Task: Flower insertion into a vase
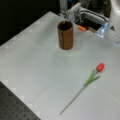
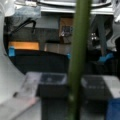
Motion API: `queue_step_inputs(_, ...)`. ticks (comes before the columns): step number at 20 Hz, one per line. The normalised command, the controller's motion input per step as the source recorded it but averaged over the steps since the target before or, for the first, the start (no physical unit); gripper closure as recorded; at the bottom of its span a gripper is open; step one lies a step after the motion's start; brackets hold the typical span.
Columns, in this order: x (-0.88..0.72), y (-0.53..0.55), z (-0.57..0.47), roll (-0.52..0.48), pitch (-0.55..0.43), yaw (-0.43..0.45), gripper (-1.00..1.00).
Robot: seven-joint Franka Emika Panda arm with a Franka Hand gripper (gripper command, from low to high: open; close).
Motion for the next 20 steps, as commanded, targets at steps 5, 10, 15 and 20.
queue_step_inputs(5, 0.45, -0.11, 0.06, -0.143, 0.478, -0.117, 1.0)
queue_step_inputs(10, 0.35, -0.11, 0.03, -0.138, 0.355, -0.12, 1.0)
queue_step_inputs(15, 0.22, -0.1, -0.01, -0.162, 0.212, -0.088, 1.0)
queue_step_inputs(20, 0.17, -0.06, -0.06, -0.149, 0.139, -0.079, 1.0)
